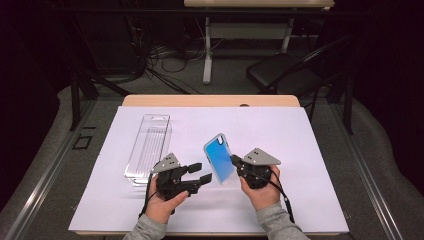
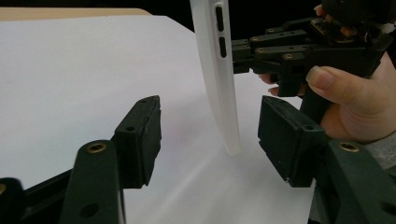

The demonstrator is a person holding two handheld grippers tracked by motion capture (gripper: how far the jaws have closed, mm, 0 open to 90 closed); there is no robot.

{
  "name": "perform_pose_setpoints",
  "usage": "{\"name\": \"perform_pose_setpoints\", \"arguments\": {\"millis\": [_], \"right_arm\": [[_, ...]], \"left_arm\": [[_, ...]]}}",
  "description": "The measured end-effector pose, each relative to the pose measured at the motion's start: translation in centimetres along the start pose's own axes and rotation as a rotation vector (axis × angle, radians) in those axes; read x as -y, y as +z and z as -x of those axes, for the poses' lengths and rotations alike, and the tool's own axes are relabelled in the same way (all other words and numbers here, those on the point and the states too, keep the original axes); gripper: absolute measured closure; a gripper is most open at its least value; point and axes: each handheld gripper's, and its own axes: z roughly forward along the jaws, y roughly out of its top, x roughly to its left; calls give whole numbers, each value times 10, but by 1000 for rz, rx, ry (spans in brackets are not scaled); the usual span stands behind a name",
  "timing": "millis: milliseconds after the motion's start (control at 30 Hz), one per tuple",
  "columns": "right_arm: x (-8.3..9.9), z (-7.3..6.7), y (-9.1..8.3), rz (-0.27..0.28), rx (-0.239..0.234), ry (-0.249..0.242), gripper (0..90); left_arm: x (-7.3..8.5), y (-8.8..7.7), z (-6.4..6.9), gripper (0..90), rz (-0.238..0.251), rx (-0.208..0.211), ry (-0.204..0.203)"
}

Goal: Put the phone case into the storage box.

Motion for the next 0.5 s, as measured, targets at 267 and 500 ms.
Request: {"name": "perform_pose_setpoints", "arguments": {"millis": [267,500], "right_arm": [[2,-2,2,4,2,-3,892],[3,-5,1,12,-1,-7,892]], "left_arm": [[2,2,3,467,-10,14,-33],[5,4,2,480,-10,19,-106]]}}
